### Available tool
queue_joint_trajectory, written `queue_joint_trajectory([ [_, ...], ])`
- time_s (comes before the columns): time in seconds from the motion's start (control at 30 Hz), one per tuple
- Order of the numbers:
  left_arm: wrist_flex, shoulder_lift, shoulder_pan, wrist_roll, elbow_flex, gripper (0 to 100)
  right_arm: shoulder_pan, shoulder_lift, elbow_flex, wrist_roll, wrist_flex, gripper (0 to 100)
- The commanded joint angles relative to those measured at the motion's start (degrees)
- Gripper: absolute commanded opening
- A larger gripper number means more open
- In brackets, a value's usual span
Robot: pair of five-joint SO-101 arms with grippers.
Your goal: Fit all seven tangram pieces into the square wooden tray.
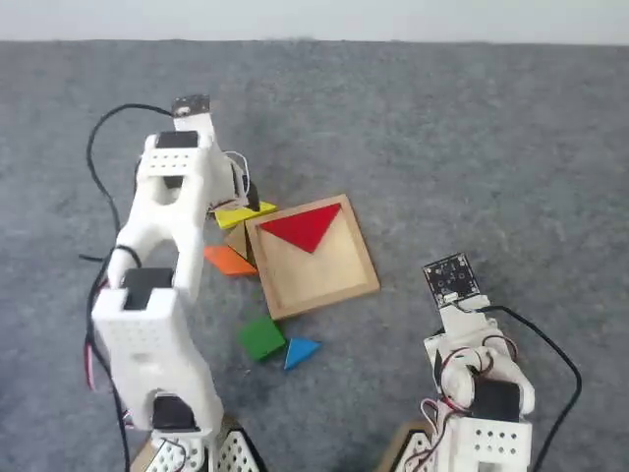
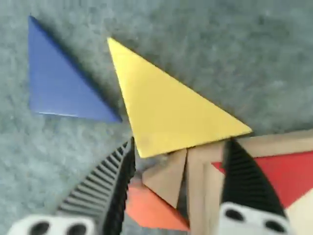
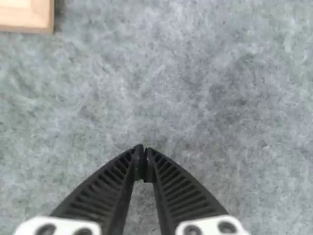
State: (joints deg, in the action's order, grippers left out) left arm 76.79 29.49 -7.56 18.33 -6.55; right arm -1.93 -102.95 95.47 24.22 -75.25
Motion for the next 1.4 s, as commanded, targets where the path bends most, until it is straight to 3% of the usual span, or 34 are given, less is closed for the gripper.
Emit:
queue_joint_trajectory([
  [0.0,3.08,2.46,-1.05,1.32,-7.69,32,0.22,-0.92,0.97,0.44,-0.13,0.8],
  [0.67,4.31,13.80,0.44,-1.14,-15.69,32,0.22,-0.92,0.97,0.44,-0.13,0.8],
  [0.87,4.75,13.36,0.35,-1.93,-18.24,23,0.22,-0.92,0.97,0.44,-0.13,0.8],
  [1.27,17.05,13.80,-2.02,-9.49,-40.22,23,0.22,-0.92,0.97,0.44,-0.13,0.8],
  [1.37,21.71,13.89,-0.79,-8.97,-40.84,23,0.22,-0.92,0.97,0.44,-0.13,0.8],
])
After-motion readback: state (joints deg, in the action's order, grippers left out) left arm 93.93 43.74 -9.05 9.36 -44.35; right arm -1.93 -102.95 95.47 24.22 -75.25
